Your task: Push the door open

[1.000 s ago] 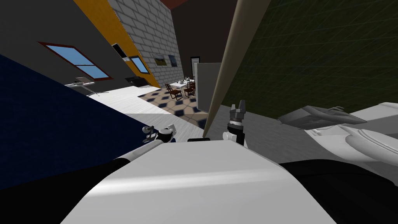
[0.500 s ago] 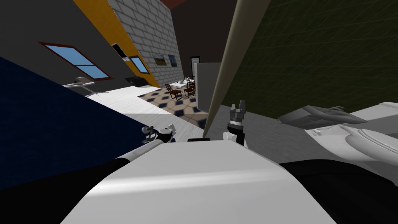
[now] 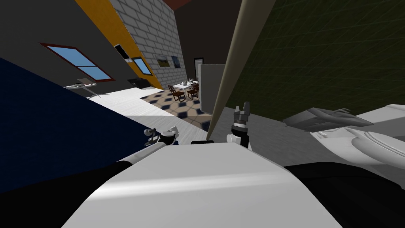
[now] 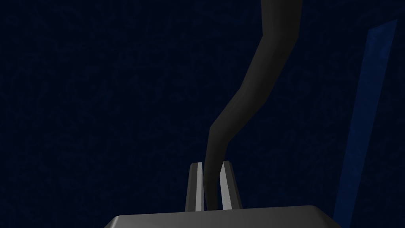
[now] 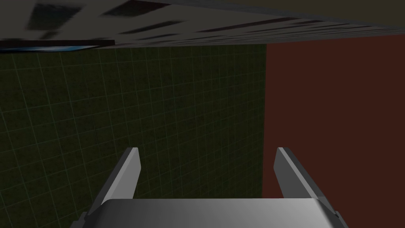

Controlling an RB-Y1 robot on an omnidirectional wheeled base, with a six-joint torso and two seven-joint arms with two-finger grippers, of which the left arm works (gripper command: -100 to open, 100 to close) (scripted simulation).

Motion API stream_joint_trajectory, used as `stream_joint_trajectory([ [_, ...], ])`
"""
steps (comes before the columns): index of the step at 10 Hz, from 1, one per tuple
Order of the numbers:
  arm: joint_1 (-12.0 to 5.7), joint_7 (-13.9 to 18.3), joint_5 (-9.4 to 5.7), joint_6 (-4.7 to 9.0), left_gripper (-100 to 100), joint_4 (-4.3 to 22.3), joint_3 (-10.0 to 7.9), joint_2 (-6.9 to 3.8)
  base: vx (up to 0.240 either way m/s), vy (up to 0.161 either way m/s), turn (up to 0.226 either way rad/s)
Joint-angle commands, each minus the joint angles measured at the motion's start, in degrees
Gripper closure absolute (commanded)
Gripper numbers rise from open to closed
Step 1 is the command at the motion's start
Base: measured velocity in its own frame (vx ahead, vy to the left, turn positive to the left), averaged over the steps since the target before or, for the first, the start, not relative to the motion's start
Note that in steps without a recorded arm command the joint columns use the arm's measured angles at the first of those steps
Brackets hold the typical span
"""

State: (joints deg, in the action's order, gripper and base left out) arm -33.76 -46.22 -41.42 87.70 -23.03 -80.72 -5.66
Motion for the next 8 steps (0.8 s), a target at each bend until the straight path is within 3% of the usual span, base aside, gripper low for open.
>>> stream_joint_trajectory([
  [1,0.35,-0.04,-0.18,0.28,100,-0.17,-0.25,0.39,0.000,0.000,0.000],
  [2,0.32,-0.18,-0.61,0.55,100,0.36,-0.99,-0.31,0.000,0.000,0.000],
  [4,0.32,-0.18,-0.61,0.55,100,1.89,-0.99,-0.31,0.000,0.000,0.000],
  [6,0.32,-0.18,-0.61,0.55,100,1.12,-0.99,-0.31,0.000,0.000,0.000],
  [7,0.32,-0.18,-0.61,0.55,100,3.40,-0.99,-0.31,0.000,0.000,0.000],
  [8,0.32,-0.18,-0.61,0.55,100,1.13,-0.99,-0.31,0.000,0.000,0.000],
])
